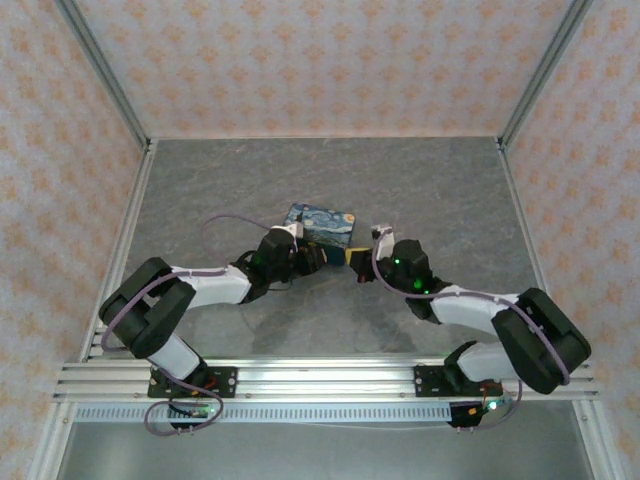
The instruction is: Unlock the padlock with the key
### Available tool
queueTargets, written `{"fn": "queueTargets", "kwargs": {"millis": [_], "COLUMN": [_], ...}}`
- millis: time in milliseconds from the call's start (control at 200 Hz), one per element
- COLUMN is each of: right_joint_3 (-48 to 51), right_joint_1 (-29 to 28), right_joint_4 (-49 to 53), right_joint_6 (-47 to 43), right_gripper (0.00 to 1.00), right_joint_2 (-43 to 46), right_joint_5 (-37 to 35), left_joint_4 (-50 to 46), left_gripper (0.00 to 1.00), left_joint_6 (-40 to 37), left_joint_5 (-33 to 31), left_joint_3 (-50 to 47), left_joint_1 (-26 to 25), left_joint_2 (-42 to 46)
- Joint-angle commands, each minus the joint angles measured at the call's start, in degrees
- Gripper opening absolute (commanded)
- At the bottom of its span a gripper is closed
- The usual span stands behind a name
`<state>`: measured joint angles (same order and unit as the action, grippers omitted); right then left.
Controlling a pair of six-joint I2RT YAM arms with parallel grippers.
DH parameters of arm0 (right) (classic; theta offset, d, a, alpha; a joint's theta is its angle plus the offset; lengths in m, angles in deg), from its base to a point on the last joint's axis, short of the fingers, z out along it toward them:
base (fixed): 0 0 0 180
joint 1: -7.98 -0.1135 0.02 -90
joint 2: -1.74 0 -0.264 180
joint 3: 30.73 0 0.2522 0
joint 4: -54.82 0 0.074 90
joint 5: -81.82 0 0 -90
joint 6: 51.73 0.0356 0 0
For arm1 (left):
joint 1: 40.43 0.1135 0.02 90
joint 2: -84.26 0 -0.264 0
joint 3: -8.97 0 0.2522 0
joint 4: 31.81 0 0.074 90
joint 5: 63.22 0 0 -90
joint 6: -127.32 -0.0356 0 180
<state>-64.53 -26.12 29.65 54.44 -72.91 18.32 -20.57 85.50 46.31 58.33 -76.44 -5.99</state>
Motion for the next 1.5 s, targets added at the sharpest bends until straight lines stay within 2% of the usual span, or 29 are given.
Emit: {"fn": "queueTargets", "kwargs": {"millis": [0,140,395,606,1491], "right_joint_3": [2.90,4.10,4.37,2.76,-0.84], "right_joint_1": [-1.03,-3.47,-4.03,-4.04,-4.03], "right_joint_4": [-4.78,-7.03,-17.69,-15.20,-19.92], "right_joint_6": [-3.60,-5.52,-2.77,-3.57,-0.97], "right_gripper": [0.00,0.00,0.00,0.00,0.00], "right_joint_2": [1.61,-0.06,-9.70,-11.02,-17.48], "right_joint_5": [-0.34,-1.56,0.36,0.66,2.32], "left_joint_4": [-0.08,-0.61,-2.21,-3.00,-3.23], "left_gripper": [0.30,0.30,0.30,0.30,0.30], "left_joint_6": [2.84,3.99,4.12,4.41,5.28], "left_joint_5": [0.71,0.29,-0.76,-1.15,-2.30], "left_joint_3": [2.08,1.98,1.76,2.20,3.78], "left_joint_1": [-0.21,-0.20,-0.31,-0.33,-0.87], "left_joint_2": [1.16,1.66,3.57,4.17,3.52]}}
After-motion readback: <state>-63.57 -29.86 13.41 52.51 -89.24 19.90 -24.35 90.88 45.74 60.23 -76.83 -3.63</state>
